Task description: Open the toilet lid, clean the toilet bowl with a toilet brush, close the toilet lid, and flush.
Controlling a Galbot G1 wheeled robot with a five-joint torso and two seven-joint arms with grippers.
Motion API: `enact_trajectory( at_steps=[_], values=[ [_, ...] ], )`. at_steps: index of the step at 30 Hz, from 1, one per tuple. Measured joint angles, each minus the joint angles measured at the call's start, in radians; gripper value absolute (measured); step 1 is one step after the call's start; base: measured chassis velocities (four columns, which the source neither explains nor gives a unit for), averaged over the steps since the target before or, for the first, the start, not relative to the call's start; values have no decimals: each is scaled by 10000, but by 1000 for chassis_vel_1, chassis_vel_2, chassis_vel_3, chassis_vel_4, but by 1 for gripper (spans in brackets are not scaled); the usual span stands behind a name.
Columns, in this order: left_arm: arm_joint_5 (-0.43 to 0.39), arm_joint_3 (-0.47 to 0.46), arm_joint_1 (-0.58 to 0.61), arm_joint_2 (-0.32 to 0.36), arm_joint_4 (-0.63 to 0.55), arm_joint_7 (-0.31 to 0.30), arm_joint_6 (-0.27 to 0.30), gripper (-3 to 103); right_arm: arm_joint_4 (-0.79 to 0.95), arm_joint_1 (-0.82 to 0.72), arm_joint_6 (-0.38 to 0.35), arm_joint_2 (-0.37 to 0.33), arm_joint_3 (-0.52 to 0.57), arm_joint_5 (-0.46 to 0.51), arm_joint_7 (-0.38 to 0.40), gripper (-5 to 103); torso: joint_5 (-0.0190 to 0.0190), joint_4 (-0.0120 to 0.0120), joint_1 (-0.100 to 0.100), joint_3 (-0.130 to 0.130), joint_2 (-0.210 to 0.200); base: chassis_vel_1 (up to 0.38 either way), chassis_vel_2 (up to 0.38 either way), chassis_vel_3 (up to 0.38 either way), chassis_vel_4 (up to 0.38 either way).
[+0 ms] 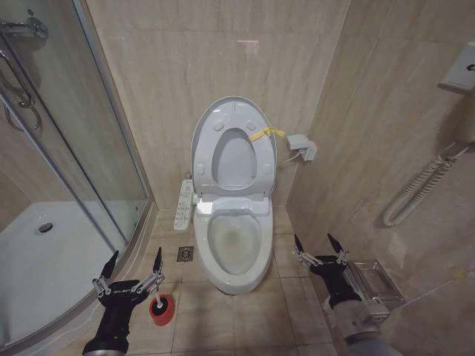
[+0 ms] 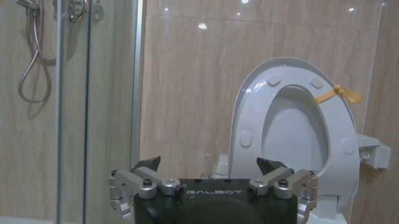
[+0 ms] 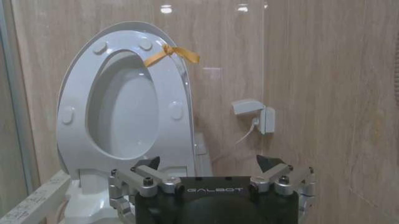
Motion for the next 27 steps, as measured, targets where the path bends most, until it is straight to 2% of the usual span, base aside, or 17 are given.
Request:
enact_trajectory(
  at_steps=[20, 22, 24, 25, 27],
  values=[
    [0, 0, 0, 0, 0, 0, 0, 100, 10, 0, -29, 5, 4, 0, -2, 100, 0, 0, 0, 0, 0, 0, 0, 0, 0],
    [0, 0, 0, 0, 0, 0, 0, 100, 84, 0, -187, 41, 43, 0, -30, 100, 1, 1, 0, 0, 0, 0, 0, 0, 0],
    [0, 0, 0, 0, 0, 0, 0, 100, 411, -4, -776, 181, 202, -3, -175, 100, 0, 0, 0, 0, 0, 0, 0, 0, 0],
    [0, 0, 0, 0, 0, 0, 0, 100, 411, -4, -776, 181, 202, -3, -175, 100, 0, 0, 0, 0, 0, 0, 0, 0, 0],
    [0, 0, 0, 0, 0, 0, 0, 100, 846, -10, -1588, 374, 419, -12, -387, 100, 0, 0, 0, 0, 0, 0, 0, 0, 0]
  ],
)
